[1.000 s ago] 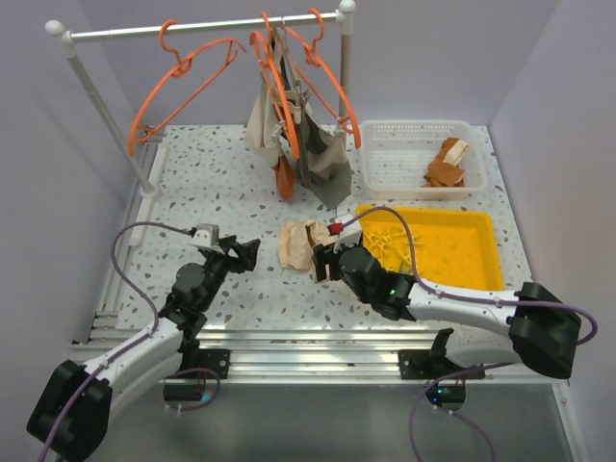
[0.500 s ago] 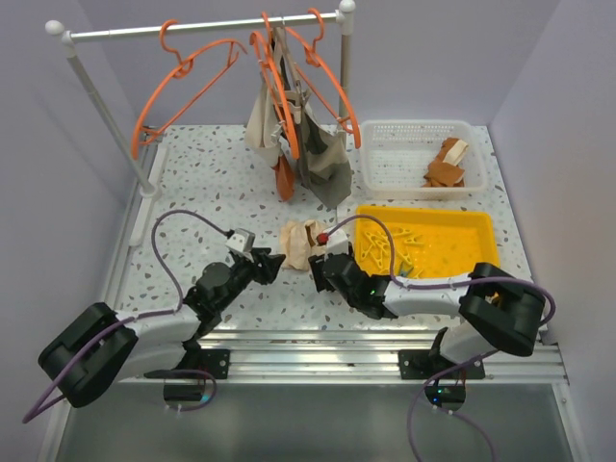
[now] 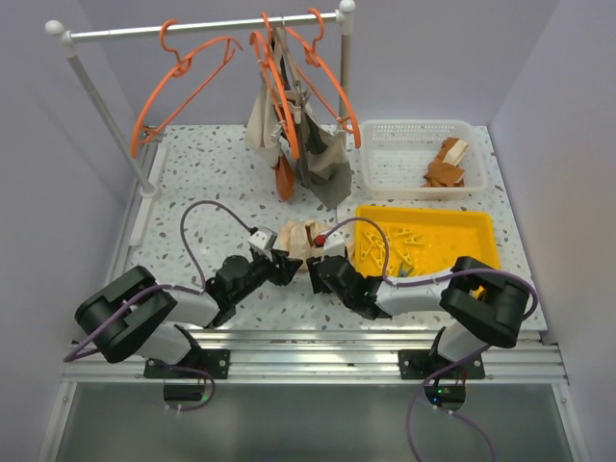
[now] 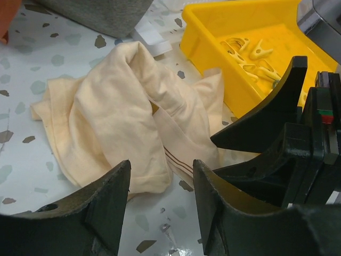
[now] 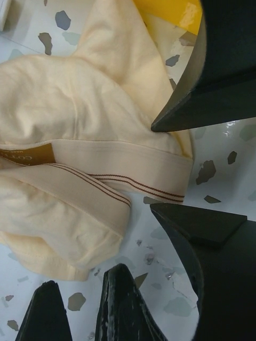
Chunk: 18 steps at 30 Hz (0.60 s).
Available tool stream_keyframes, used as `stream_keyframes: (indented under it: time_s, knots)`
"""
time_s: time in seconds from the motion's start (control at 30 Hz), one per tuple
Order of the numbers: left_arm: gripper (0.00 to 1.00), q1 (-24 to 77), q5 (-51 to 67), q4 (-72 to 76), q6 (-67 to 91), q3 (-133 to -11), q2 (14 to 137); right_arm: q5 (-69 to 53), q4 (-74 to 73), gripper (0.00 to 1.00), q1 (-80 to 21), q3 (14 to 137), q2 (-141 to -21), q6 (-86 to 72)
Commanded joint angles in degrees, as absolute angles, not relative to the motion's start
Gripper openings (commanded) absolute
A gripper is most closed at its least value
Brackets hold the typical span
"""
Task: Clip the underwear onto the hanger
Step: Flatten out the underwear at the center of the board.
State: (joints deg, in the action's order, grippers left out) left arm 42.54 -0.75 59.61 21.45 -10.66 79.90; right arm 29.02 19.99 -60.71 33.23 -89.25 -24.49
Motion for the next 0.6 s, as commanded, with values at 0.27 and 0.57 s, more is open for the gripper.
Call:
stream_keyframes:
  time_s: [0.27, 0.57]
  knots:
    - [0.53, 43.86, 0.18, 64.08, 20.92, -17.57, 90.78, 28.65, 24.08, 0.53, -60.82, 30.85, -91.50, -28.83]
    - [0.31, 44.65, -7.90, 58.98, 18.64, -20.30, 94.74, 29.53, 21.27, 0.40, -60.82, 31.55, -90.18, -28.56]
